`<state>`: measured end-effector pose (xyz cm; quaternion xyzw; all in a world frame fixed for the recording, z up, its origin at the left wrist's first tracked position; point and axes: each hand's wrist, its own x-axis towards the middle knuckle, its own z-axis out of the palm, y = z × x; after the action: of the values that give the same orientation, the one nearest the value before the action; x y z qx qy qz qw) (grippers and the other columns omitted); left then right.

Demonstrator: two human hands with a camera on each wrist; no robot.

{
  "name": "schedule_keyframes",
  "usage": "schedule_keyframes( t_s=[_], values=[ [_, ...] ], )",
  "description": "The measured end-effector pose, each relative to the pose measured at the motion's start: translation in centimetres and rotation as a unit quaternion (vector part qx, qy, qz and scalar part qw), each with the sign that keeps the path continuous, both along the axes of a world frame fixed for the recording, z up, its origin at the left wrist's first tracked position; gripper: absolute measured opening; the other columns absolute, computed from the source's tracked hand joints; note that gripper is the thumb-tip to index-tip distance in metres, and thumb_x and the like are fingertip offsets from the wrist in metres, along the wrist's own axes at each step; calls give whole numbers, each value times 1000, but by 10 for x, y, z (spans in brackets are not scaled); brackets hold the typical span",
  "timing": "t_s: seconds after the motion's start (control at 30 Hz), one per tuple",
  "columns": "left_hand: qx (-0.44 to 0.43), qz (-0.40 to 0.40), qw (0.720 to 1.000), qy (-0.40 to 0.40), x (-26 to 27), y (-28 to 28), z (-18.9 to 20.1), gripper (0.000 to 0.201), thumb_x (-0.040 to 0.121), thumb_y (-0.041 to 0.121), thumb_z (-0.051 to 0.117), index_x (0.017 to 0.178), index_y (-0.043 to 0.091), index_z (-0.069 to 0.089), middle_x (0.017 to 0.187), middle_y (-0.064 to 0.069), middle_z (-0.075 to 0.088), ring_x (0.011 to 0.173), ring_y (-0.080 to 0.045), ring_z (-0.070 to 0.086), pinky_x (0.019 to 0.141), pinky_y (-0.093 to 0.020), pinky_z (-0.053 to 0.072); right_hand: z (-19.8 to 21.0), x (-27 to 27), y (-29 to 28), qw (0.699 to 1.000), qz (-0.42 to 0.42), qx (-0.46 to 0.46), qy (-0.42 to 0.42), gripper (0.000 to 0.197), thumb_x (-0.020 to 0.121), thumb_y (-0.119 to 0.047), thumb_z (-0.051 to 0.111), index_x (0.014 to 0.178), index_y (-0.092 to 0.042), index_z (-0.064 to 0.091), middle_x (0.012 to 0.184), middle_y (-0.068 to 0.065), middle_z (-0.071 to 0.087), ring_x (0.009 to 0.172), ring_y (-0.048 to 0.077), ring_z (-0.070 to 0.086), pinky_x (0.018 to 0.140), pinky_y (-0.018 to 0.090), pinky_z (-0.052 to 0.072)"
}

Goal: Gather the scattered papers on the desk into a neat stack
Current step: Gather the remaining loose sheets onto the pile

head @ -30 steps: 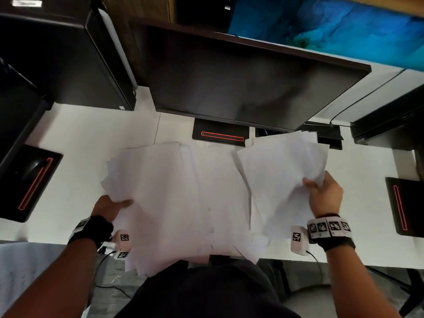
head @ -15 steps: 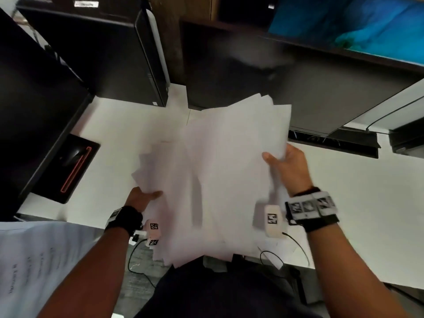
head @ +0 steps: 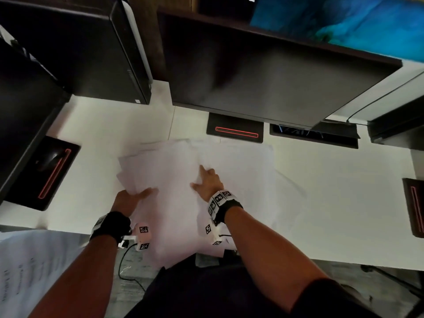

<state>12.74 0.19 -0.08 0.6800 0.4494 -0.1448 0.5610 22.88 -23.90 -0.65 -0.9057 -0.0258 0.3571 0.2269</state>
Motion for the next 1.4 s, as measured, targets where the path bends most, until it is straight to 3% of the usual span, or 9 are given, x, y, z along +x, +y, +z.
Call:
schedule_keyframes(
  t_s=[0.13, 0.23, 0.3, 0.43, 0.57, 0.73, 0.93, 1.13, 1.4],
  values=[
    [12, -20, 1000, 3, 3, 1, 0, 39, 76, 14, 86, 107, -4, 69, 95, -17, 70, 74, -23, 65, 70, -29, 49, 2, 9, -46, 983, -151, -68, -84, 57, 91, -41, 59, 143, -27, 42, 143, 6, 35, 128, 30, 41, 101, 46, 42],
    [4, -13, 1000, -3, 3, 3, -3, 42, 76, 10, 85, 110, -6, 68, 99, -19, 71, 80, -26, 66, 77, -32, 49, 6, 9, -103, 898, -403, -155, -81, 61, 80, -37, 72, 131, -19, 43, 134, 9, 38, 122, 32, 44, 95, 49, 45],
    [12, -13, 1000, 0, 4, 0, -1, 39, 77, 8, 84, 109, -6, 68, 100, -17, 70, 81, -25, 65, 78, -32, 48, 2, 6, -128, 872, -465, -151, -36, 74, 75, -44, 78, 130, -12, 40, 133, 13, 40, 122, 35, 46, 97, 52, 44],
    [38, -16, 999, 11, 6, -1, -2, 40, 74, 13, 87, 105, -7, 69, 98, -19, 71, 83, -25, 65, 79, -33, 49, -5, 5, -129, 913, -405, -38, 34, 70, 75, -45, 79, 129, -11, 49, 134, 12, 53, 122, 34, 55, 103, 44, 45],
    [49, -23, 998, 17, 6, 2, -5, 46, 71, 18, 90, 105, -5, 69, 98, -17, 71, 87, -26, 67, 82, -35, 51, -3, 2, -110, 940, -321, -109, 42, 54, 77, -50, 74, 122, -24, 62, 130, 6, 52, 122, 31, 51, 104, 46, 40],
    [55, -23, 998, 16, 7, -3, -3, 40, 74, 14, 87, 105, -6, 69, 94, -17, 69, 86, -24, 64, 80, -33, 47, -2, 6, -99, 937, -341, -8, 71, 63, 80, -35, 77, 134, -11, 55, 136, 10, 56, 124, 30, 56, 104, 36, 46],
    [66, -32, 997, 26, 5, 1, -5, 44, 72, 18, 89, 103, -8, 71, 97, -22, 73, 86, -28, 68, 82, -37, 52, 8, 6, -126, 931, -362, -50, 6, 34, 81, -20, 72, 113, -10, 68, 117, 12, 69, 109, 31, 65, 92, 33, 53],
    [58, -31, 998, 18, 5, -1, -5, 43, 75, 13, 86, 109, -8, 69, 103, -21, 71, 87, -25, 65, 81, -32, 47, 3, 5, -166, 907, -392, -154, -6, 42, 80, -32, 75, 115, -15, 58, 127, 12, 34, 117, 37, 42, 93, 51, 46],
    [39, -22, 999, 1, 7, -5, -2, 43, 78, 8, 83, 113, -10, 67, 108, -24, 69, 89, -25, 62, 82, -32, 43, 0, 7, -165, 874, -487, -4, 14, 57, 72, -29, 78, 117, -19, 43, 125, 8, 63, 115, 34, 60, 106, 46, 40]
  ],
)
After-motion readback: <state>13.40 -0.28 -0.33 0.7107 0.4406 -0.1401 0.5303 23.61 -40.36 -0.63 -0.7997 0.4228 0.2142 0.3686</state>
